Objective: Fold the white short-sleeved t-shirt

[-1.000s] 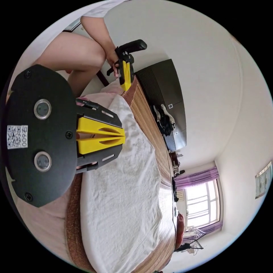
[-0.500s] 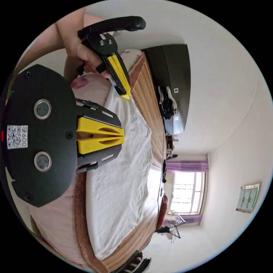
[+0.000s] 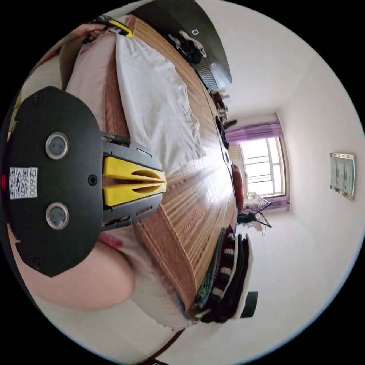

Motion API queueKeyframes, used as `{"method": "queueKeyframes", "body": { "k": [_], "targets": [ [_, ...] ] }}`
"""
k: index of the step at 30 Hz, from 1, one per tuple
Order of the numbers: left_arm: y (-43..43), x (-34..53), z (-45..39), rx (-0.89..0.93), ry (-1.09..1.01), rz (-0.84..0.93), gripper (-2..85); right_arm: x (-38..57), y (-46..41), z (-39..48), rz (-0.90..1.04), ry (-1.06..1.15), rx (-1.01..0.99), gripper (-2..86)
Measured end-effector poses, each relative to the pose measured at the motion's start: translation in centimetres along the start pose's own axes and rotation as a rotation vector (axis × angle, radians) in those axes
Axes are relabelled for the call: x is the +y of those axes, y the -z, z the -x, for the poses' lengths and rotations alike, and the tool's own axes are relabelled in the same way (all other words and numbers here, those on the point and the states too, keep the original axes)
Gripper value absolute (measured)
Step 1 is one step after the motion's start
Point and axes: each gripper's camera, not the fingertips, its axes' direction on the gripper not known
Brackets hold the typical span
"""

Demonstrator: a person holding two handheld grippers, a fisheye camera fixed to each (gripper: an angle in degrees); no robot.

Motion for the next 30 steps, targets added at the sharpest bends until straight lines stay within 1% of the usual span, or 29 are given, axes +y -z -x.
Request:
{"method": "queueKeyframes", "body": {
  "k": [1,2,4,5,6,7,8,9,10,11,13,14,16,18,20,22,25,27,30],
  "targets": [
    [0.0,-0.3,0.1,0.002,0.015,0.003,1.1,-0.8,0.9,-1.4,0.008,-0.076,-0.075,-0.9],
    [0.0,-0.5,0.0,-0.005,0.018,0.007,1.1,-1.4,1.9,-1.8,-0.006,-0.068,-0.163,-0.9],
    [0.5,-1.5,-1.0,-0.072,-0.010,0.021,1.0,-2.1,2.9,-1.3,0.020,0.004,-0.211,-0.9],
    [1.3,-2.3,-2.4,-0.152,-0.057,0.009,1.0,-2.4,3.1,-0.7,0.060,0.038,-0.244,-0.9],
    [2.4,-3.0,-3.8,-0.176,-0.105,-0.053,1.0,-2.4,3.2,-0.3,0.075,0.064,-0.276,-0.9],
    [2.9,-3.5,-4.3,-0.149,-0.112,-0.078,0.9,-2.4,3.4,0.6,0.105,0.102,-0.324,-0.9],
    [2.9,-4.4,-4.7,-0.050,-0.094,-0.082,0.9,-2.2,3.4,1.7,0.134,0.129,-0.334,-0.9],
    [1.6,-5.4,-4.6,0.025,-0.068,-0.005,0.9,-2.1,3.4,2.2,0.157,0.141,-0.325,-0.9],
    [0.6,-5.8,-4.3,0.024,-0.047,0.055,0.9,-1.7,3.2,3.0,0.193,0.141,-0.285,-0.9],
    [-1.4,-6.2,-3.5,-0.034,0.005,0.187,0.9,-1.7,4.0,3.2,0.151,0.118,-0.269,-0.9],
    [-2.7,-6.7,-1.6,0.064,0.067,0.230,0.9,-2.0,4.4,3.1,0.153,0.091,-0.278,-0.9],
    [-3.0,-7.2,-1.3,0.084,0.068,0.258,0.9,-2.4,4.6,2.7,0.161,0.076,-0.299,-0.9],
    [-3.7,-9.2,-1.9,0.091,-0.053,0.349,0.8,-3.1,5.0,2.1,0.177,0.038,-0.333,-0.9],
    [-4.5,-11.0,-4.7,0.024,-0.344,0.428,0.8,-3.7,5.5,1.8,0.190,0.015,-0.348,-0.9],
    [-4.9,-11.6,-5.6,0.009,-0.428,0.453,0.8,-4.4,6.2,1.9,0.208,-0.027,-0.343,-0.9],
    [-5.0,-12.0,-5.3,0.031,-0.406,0.453,0.8,-5.2,6.8,2.3,0.224,-0.020,-0.335,-0.9],
    [-4.5,-11.6,-5.3,0.038,-0.388,0.398,0.8,-6.3,7.7,2.5,0.233,-0.010,-0.334,-0.9],
    [-3.6,-10.8,-4.7,0.026,-0.270,0.326,0.8,-6.7,8.2,2.5,0.228,-0.003,-0.342,-0.9],
    [-2.2,-9.4,-3.7,-0.007,-0.130,0.279,0.9,-7.3,9.1,2.0,0.220,-0.019,-0.370,-0.9]
  ]
}}
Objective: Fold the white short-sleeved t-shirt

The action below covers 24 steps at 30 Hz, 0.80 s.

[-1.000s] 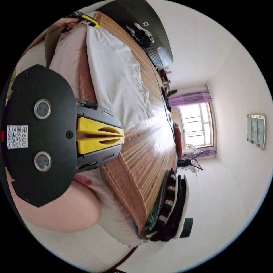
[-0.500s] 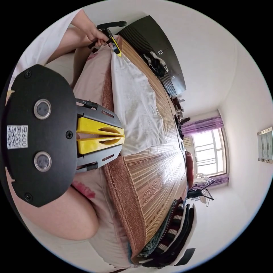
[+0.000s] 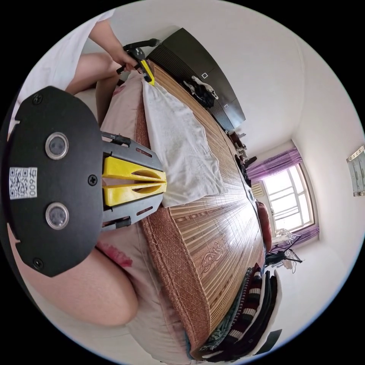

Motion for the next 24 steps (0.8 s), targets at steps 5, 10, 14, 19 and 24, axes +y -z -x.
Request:
{"method": "queueKeyframes", "body": {
  "k": [5,10,14,19,24],
  "targets": [
    [0.5,1.1,-0.1,-0.005,0.150,-0.026,0.7,-1.0,1.7,0.5,-0.025,-0.022,-0.005,-0.9],
    [-0.4,-1.4,-2.9,-0.097,-0.048,0.112,0.6,-2.9,2.9,2.4,0.004,-0.014,0.061,-0.9],
    [-1.2,-3.3,-2.0,-0.031,0.012,0.192,0.6,-4.7,4.1,2.8,0.035,-0.071,0.065,-0.9],
    [-2.8,-5.1,-4.0,-0.134,-0.199,0.230,0.7,-6.3,5.7,3.0,0.073,-0.102,-0.011,-0.9],
    [-3.7,-5.0,-1.6,-0.059,-0.054,0.142,0.7,-7.5,7.8,3.5,0.078,-0.043,-0.034,-0.9]
  ]
}}
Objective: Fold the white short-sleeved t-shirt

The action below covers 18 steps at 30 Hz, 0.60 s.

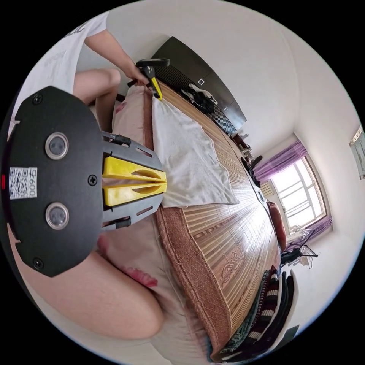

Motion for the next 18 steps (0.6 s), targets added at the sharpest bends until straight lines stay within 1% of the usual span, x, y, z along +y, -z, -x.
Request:
{"method": "queueKeyframes", "body": {
  "k": [1,2,3,4,6,7,8,9,10,11,12,13,15,16,18],
  "targets": [
    [0.1,0.5,0.2,0.019,0.010,-0.027,0.7,-0.7,0.8,-0.6,0.012,-0.007,-0.008,-0.8],
    [0.6,2.0,0.6,0.023,0.034,-0.088,0.7,-1.8,1.9,-1.7,0.034,-0.069,-0.007,-0.8],
    [1.1,3.7,0.5,-0.039,0.040,-0.150,0.7,-2.3,2.7,-2.4,0.033,-0.118,0.004,-0.8],
    [1.5,4.4,0.3,-0.098,0.031,-0.170,0.7,-3.4,4.6,-3.9,0.005,-0.197,0.020,-0.8],
    [2.4,6.1,-1.4,-0.406,-0.048,-0.162,0.5,-5.6,6.8,-6.2,-0.016,-0.248,-0.047,-0.7],
    [3.4,6.4,-2.5,-0.485,-0.066,-0.209,0.5,-7.7,7.2,-8.1,0.029,-0.277,-0.173,-0.5],
    [4.0,6.5,-3.3,-0.483,-0.089,-0.252,0.5,-10.2,6.4,-10.3,0.133,-0.322,-0.317,-0.3],
    [5.5,6.5,-5.2,-0.419,-0.156,-0.343,0.4,-11.4,5.7,-11.4,0.204,-0.357,-0.370,-0.1],
    [6.1,6.4,-6.4,-0.375,-0.191,-0.387,0.4,-13.6,4.0,-12.9,0.340,-0.400,-0.441,0.5],
    [7.2,6.1,-8.8,-0.291,-0.249,-0.465,0.4,-15.4,2.9,-13.8,0.408,-0.393,-0.495,1.5],
    [8.0,5.5,-11.7,-0.211,-0.301,-0.519,0.4,-16.1,2.4,-14.3,0.432,-0.403,-0.508,2.2],
    [8.3,5.2,-13.1,-0.171,-0.326,-0.539,0.4,-17.3,1.7,-15.3,0.454,-0.425,-0.524,3.7],
    [8.9,3.8,-18.8,-0.011,-0.400,-0.603,0.4,-18.5,0.4,-16.8,0.518,-0.475,-0.559,5.2],
    [9.0,3.5,-20.1,0.026,-0.419,-0.616,0.4,-18.9,-0.3,-17.4,0.548,-0.488,-0.590,6.0],
    [9.0,2.0,-24.3,0.158,-0.442,-0.641,0.5,-19.3,-0.8,-17.8,0.577,-0.485,-0.630,6.8]
  ]
}}
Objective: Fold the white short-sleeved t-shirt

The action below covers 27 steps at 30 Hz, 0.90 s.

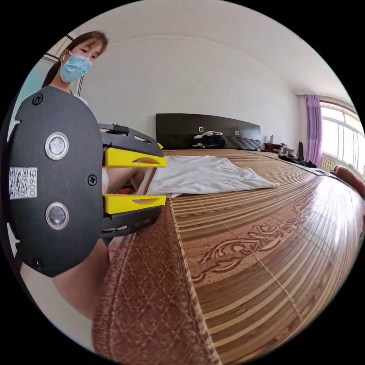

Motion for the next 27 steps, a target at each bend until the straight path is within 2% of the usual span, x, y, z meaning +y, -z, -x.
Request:
{"method": "queueKeyframes", "body": {
  "k": [3,8,12,18,22,27],
  "targets": [
    [-2.8,-2.4,-2.3,0.156,0.047,-0.009,0.5,-0.6,-0.3,1.2,0.038,0.038,0.033,6.6],
    [-5.7,-4.5,-4.4,0.156,0.139,-0.042,0.5,-2.6,0.4,4.1,0.047,0.072,0.157,5.4],
    [-7.6,-5.7,-6.3,0.164,0.090,-0.005,0.5,-4.0,0.6,6.6,0.059,0.110,0.281,4.0],
    [-8.8,-7.6,-8.7,0.223,-0.045,0.029,0.5,-6.5,-1.9,8.7,0.192,0.147,0.380,0.9],
    [-9.9,-9.0,-9.6,0.383,-0.101,0.031,0.6,-7.5,-1.8,9.6,0.206,0.153,0.344,-0.2],
    [-14.2,-9.8,-10.2,0.391,-0.037,0.205,0.7,-8.6,-1.0,8.8,0.196,0.103,0.223,0.5]
  ]
}}
